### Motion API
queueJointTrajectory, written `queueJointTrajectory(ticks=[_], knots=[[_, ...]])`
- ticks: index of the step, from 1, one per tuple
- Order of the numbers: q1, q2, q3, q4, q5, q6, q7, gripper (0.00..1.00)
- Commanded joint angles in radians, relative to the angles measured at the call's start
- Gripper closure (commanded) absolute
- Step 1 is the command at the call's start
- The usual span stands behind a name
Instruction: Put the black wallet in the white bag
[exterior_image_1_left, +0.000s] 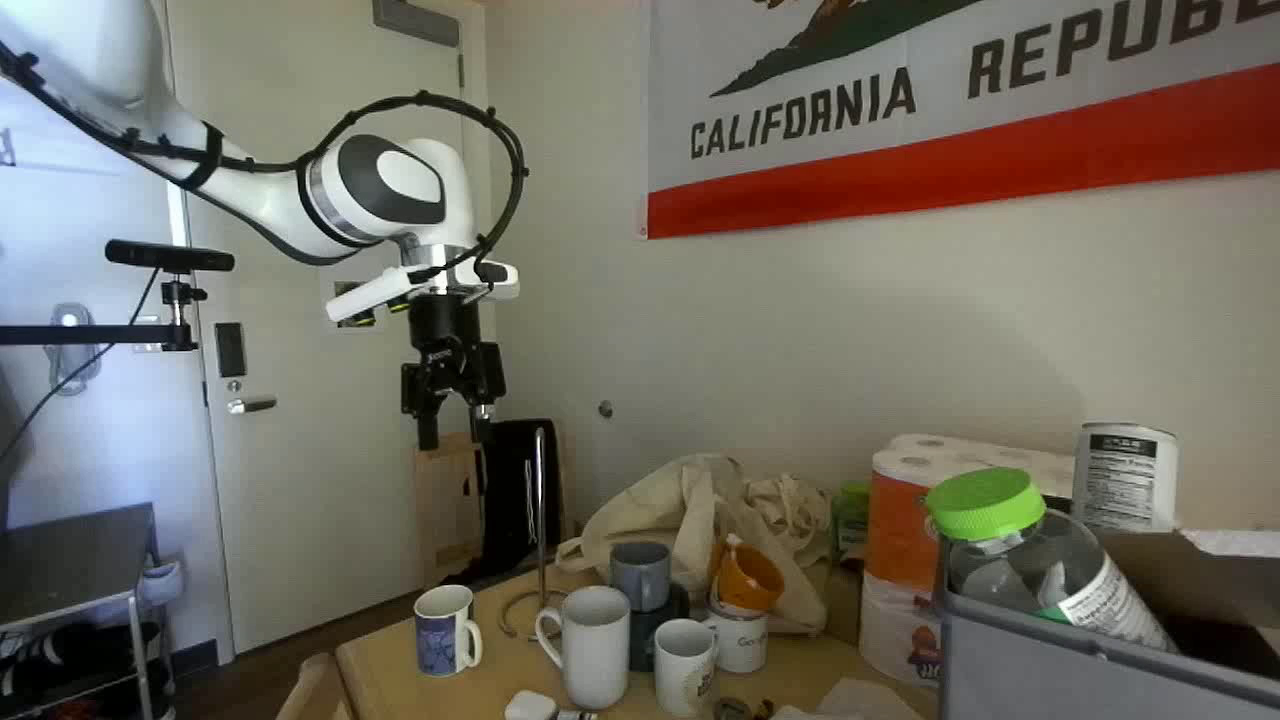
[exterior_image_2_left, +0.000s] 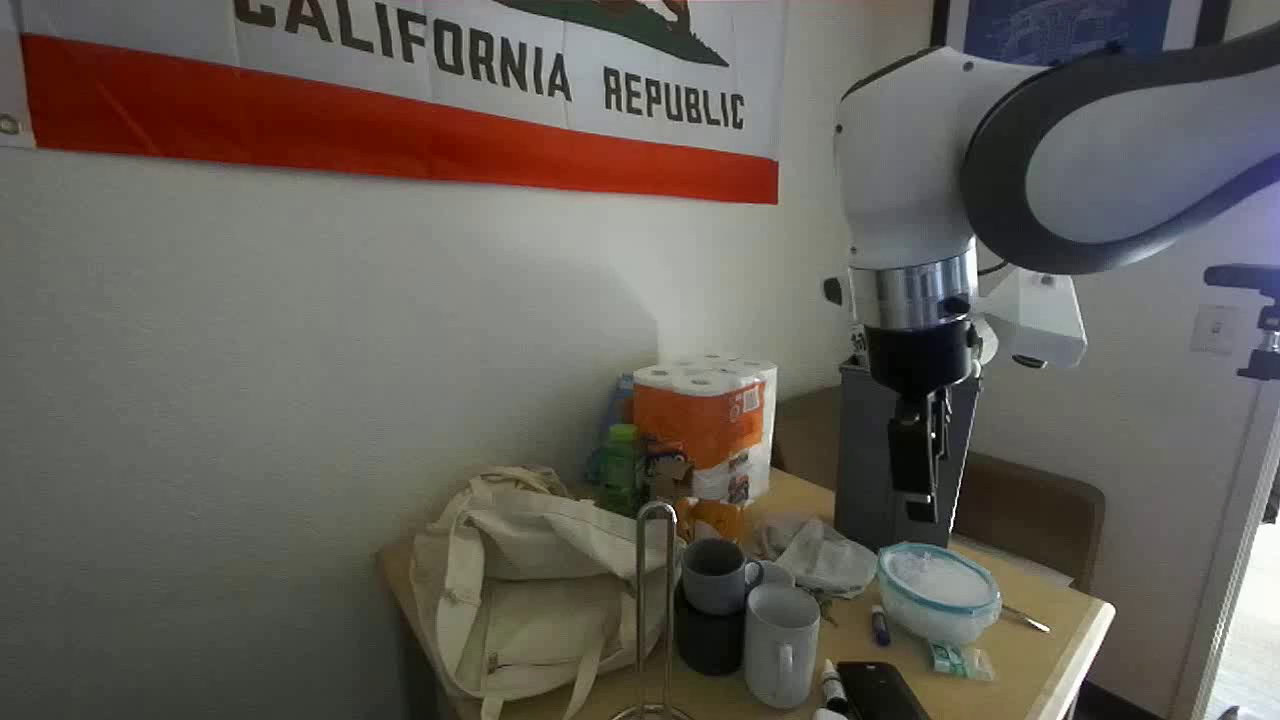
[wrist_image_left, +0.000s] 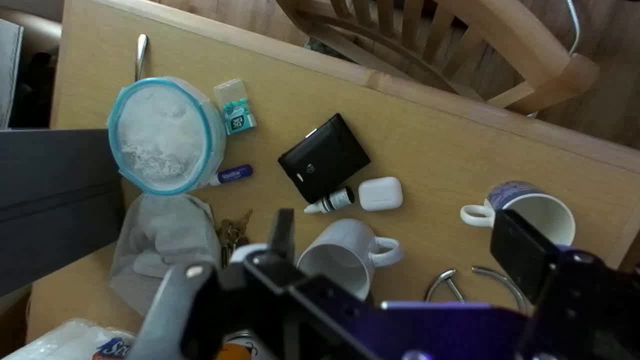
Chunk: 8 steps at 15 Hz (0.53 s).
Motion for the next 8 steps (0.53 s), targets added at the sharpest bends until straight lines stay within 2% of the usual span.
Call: queueJointTrajectory(ticks=[1,8], knots=[[0.026,0.002,-0.024,0.003,-0.005,-0.003,0.004,0.0],[0.027,0.022,-0.035,-0.015,-0.031,0.022,0.004,0.0]])
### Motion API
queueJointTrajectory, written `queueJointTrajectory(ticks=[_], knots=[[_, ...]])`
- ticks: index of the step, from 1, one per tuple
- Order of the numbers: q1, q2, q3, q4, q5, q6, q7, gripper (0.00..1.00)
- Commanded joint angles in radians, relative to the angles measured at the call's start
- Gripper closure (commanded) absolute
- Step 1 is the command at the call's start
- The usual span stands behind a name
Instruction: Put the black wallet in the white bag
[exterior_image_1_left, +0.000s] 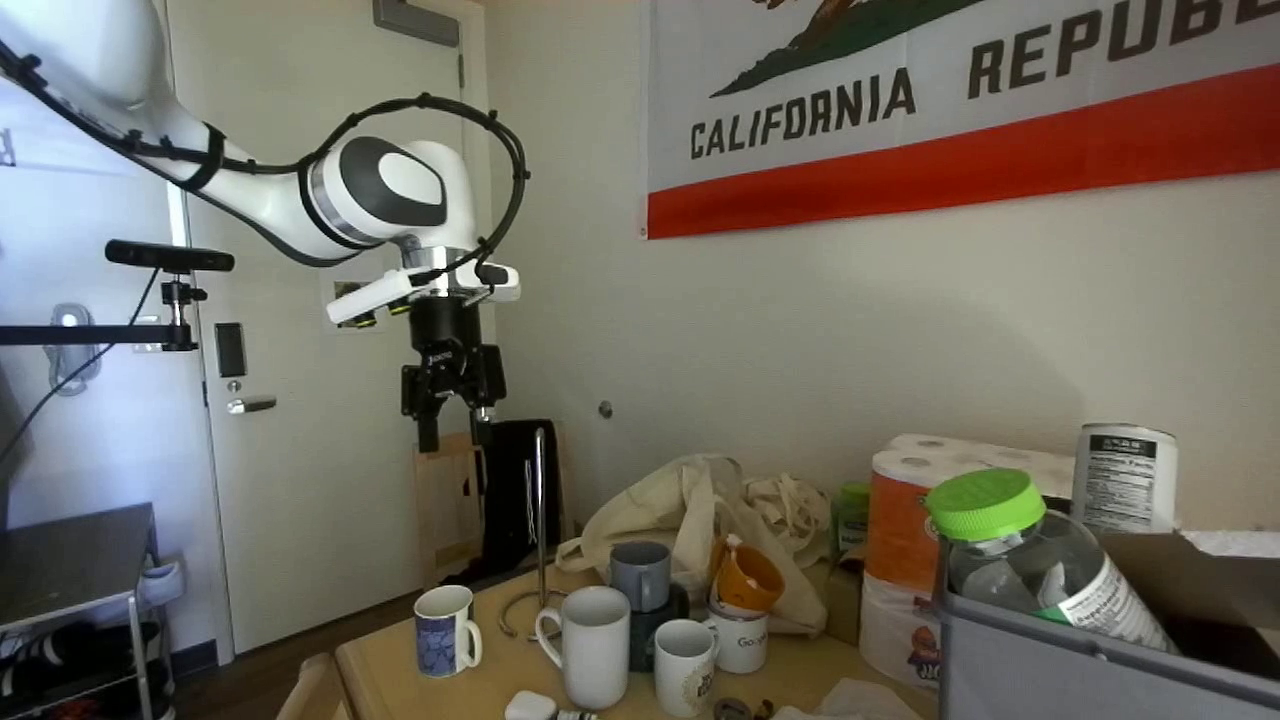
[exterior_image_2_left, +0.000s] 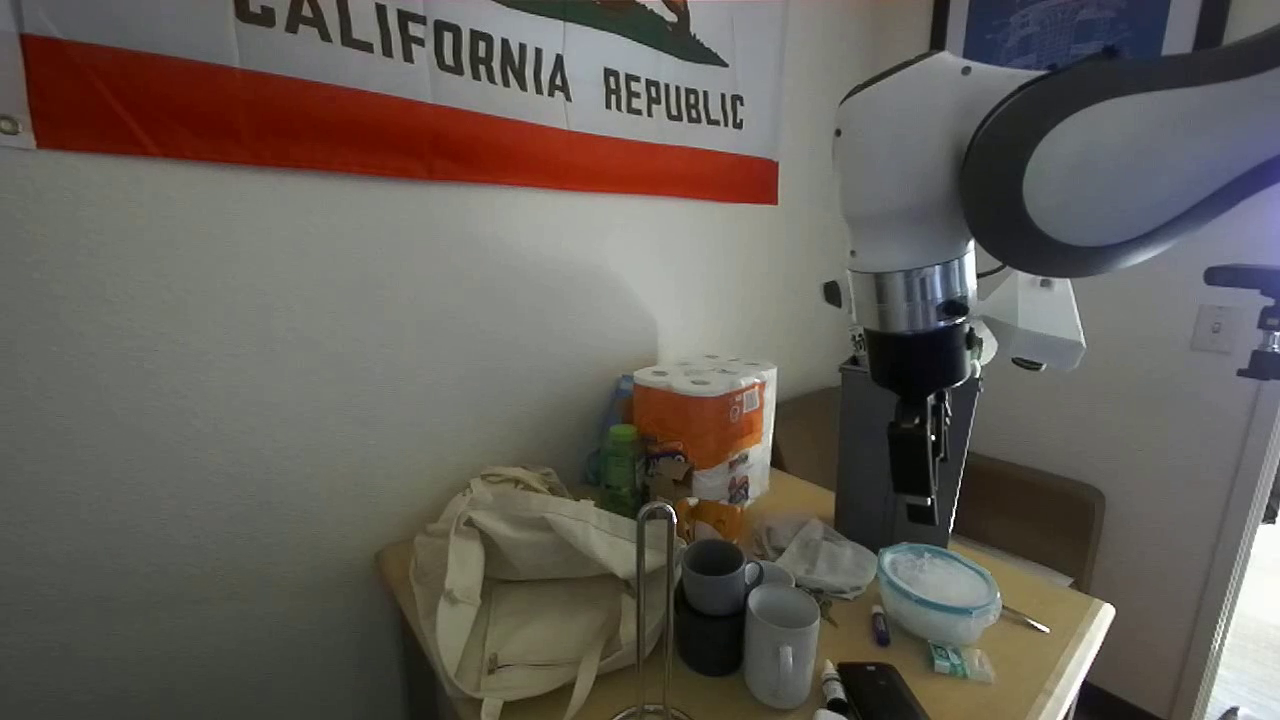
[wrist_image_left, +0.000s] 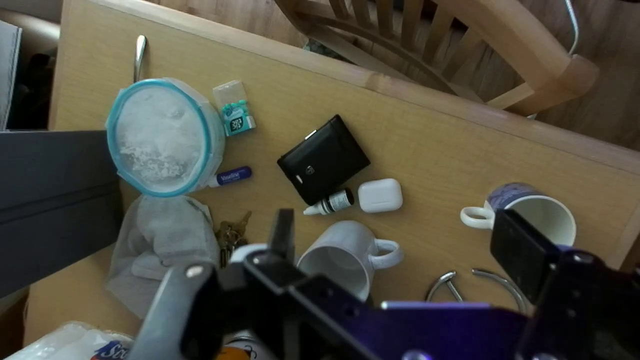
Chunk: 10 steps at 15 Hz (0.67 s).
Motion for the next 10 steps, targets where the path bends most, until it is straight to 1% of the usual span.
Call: queueJointTrajectory(ticks=[1,3,5,7,10], knots=[[0.015,0.025,-0.026,-0.023,-0.038,0.036,0.0,0.0],[0.012,0.041,-0.041,-0.057,-0.05,0.101,-0.023,0.0],[0.006,0.065,-0.057,-0.107,-0.076,0.194,-0.031,0.0],[0.002,0.096,-0.072,-0.161,-0.119,0.302,-0.032,0.0],[-0.003,0.159,-0.096,-0.227,-0.173,0.428,-0.034,0.0]])
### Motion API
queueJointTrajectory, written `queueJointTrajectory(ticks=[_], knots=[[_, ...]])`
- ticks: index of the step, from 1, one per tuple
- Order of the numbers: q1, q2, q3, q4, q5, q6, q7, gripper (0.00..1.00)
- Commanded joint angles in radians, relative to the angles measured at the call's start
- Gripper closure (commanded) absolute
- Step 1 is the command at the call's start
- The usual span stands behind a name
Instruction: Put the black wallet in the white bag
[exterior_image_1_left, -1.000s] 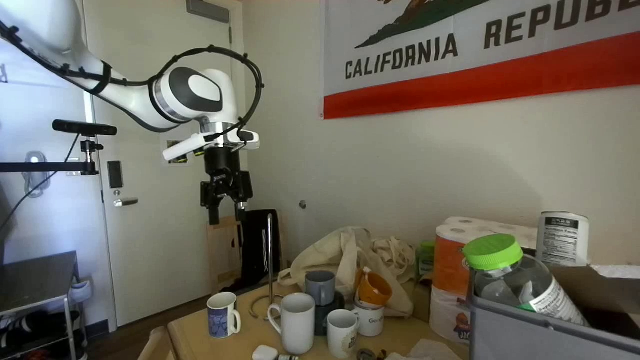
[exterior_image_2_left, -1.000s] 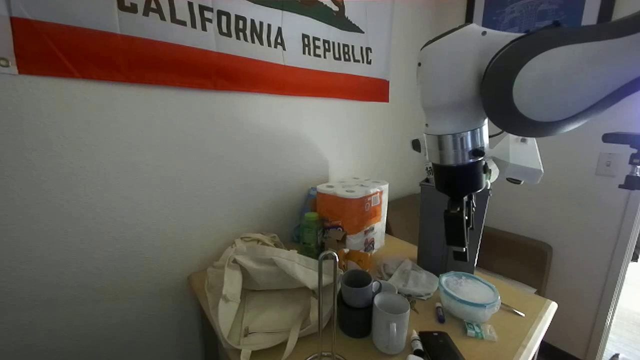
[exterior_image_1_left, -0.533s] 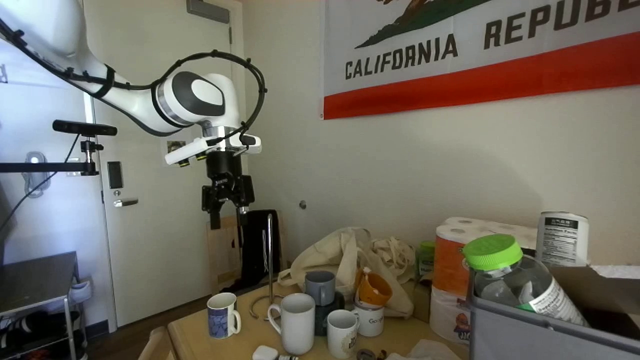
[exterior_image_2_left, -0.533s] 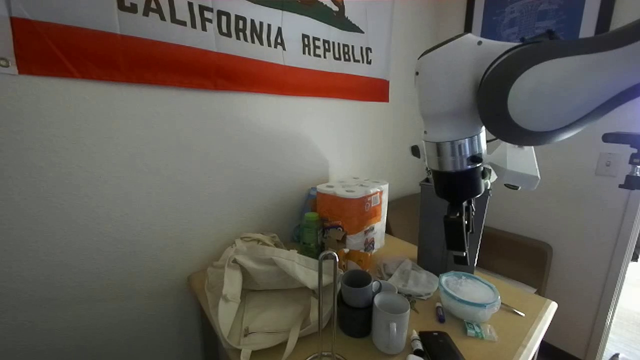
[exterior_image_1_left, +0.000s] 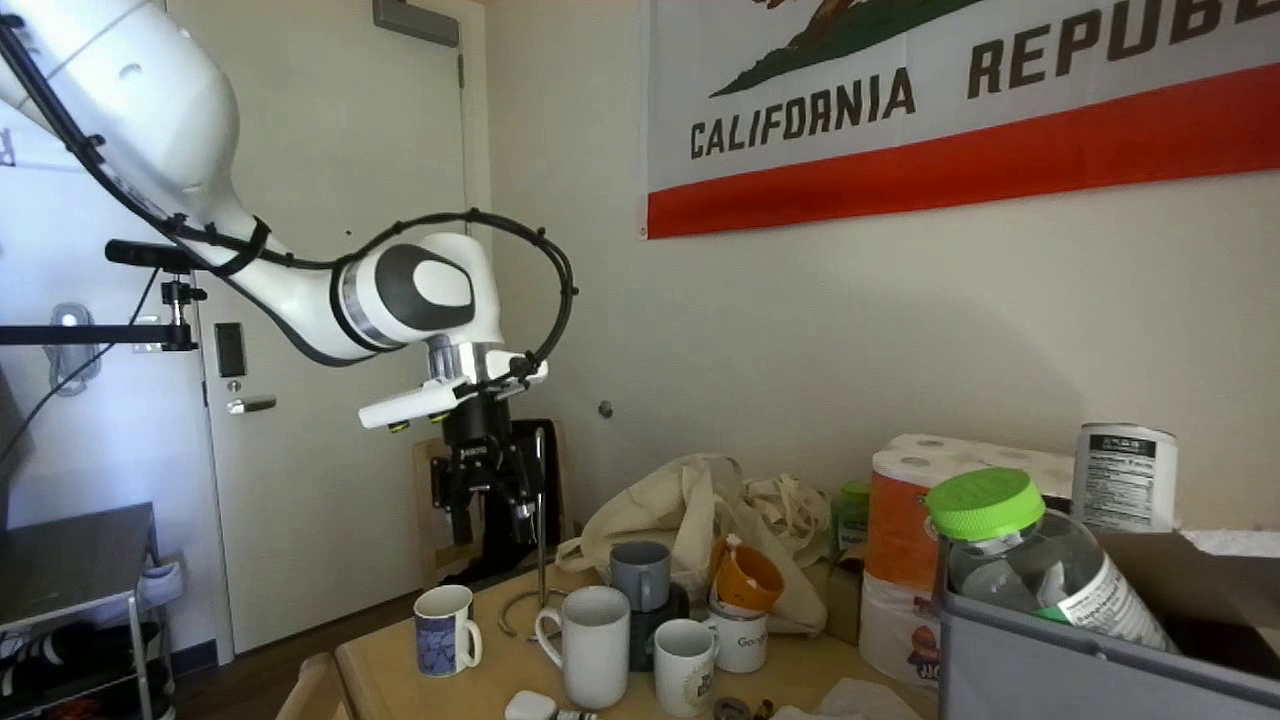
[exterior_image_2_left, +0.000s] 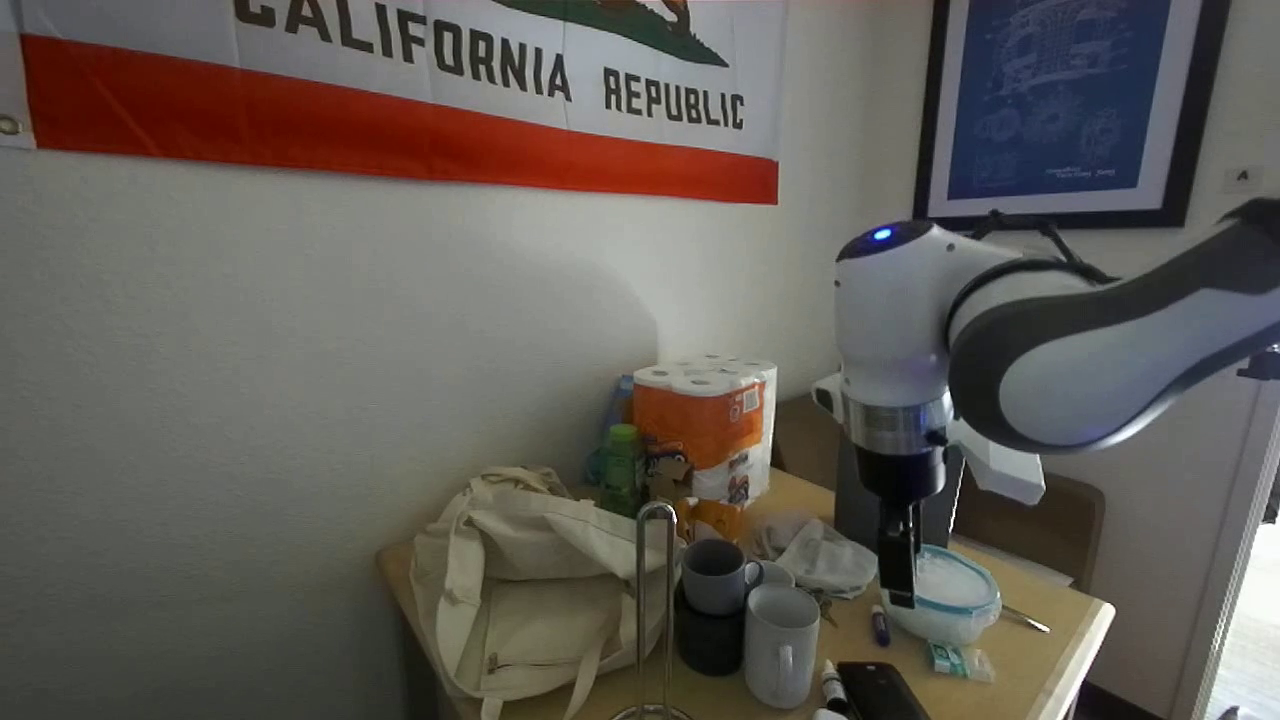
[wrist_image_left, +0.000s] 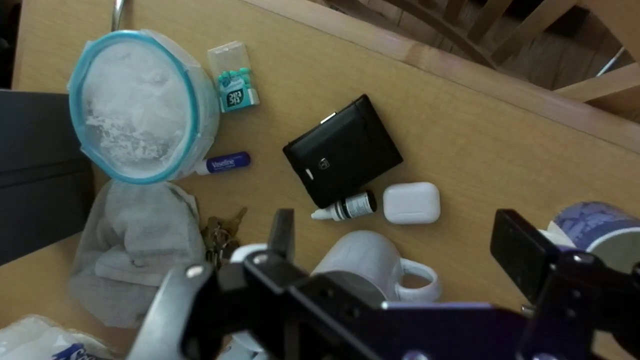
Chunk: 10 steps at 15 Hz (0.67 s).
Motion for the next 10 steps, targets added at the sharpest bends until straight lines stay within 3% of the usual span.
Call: queueJointTrajectory(ticks=[1,10], knots=[[-0.005,0.061,-0.029,-0.077,-0.064,0.135,-0.023,0.0],[0.011,0.259,-0.091,-0.151,-0.322,0.271,0.03,0.0]])
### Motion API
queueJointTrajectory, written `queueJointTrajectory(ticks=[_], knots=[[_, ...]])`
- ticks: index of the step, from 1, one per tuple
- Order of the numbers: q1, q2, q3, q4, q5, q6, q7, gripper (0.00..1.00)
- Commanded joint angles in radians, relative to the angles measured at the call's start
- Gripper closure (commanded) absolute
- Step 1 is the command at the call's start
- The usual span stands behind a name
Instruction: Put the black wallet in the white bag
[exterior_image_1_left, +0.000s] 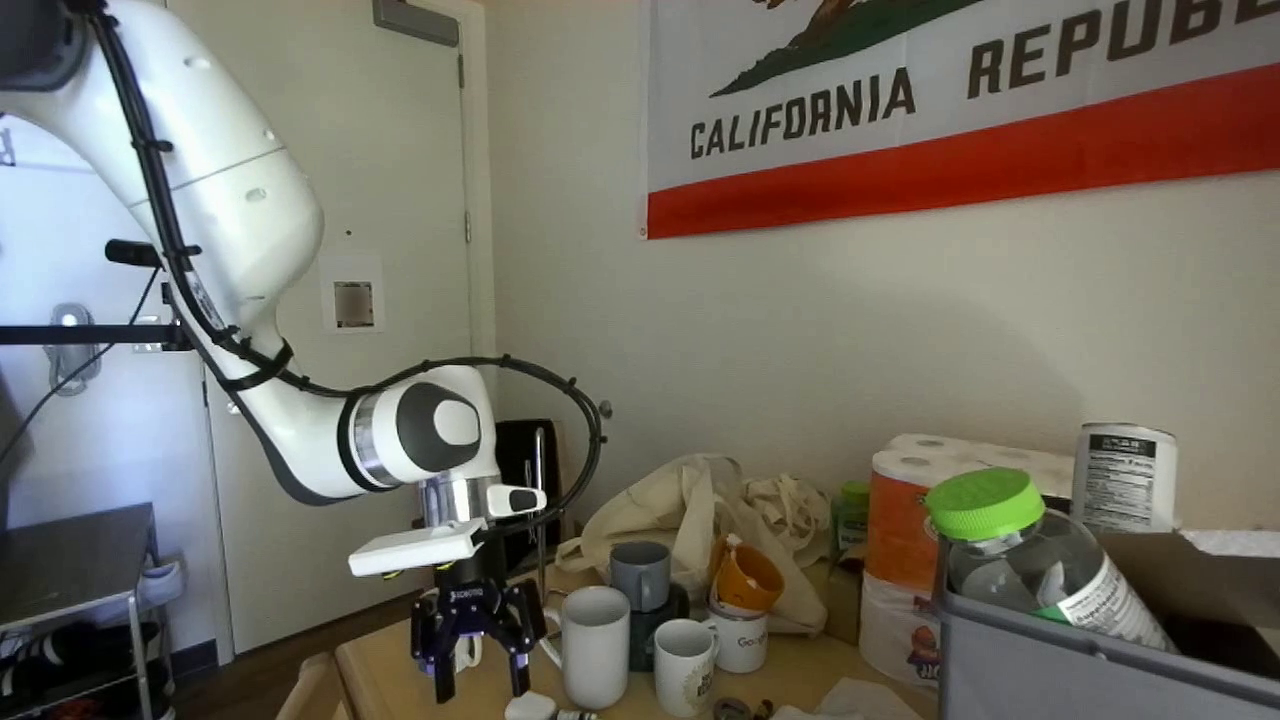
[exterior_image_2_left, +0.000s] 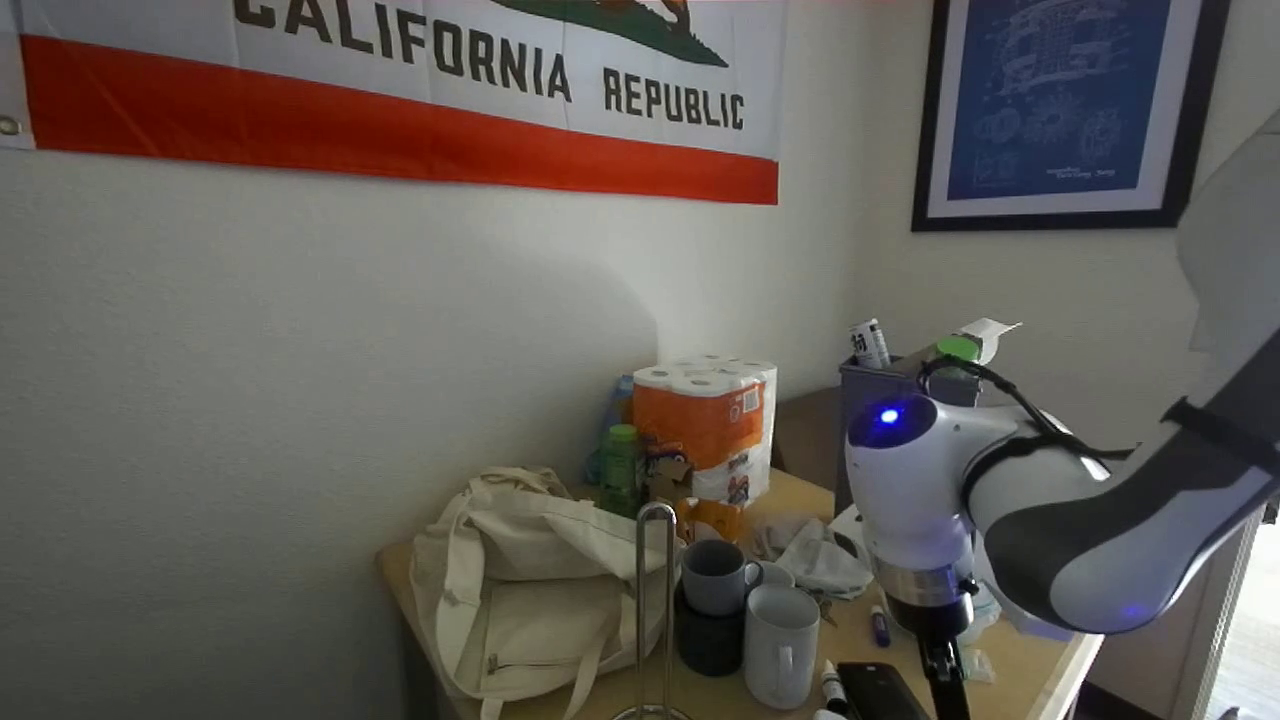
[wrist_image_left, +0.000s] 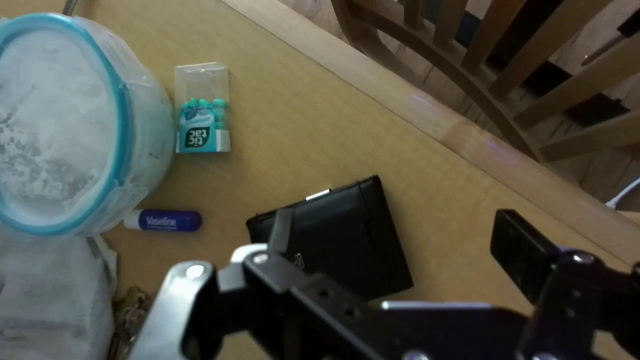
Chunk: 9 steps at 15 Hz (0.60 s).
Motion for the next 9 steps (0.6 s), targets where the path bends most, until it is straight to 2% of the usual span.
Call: queueJointTrajectory(ticks=[1,9], knots=[[0.014,0.062,-0.029,-0.012,-0.101,0.058,0.032,0.0],[0.044,0.223,-0.074,0.044,-0.26,0.184,0.121,0.0]])
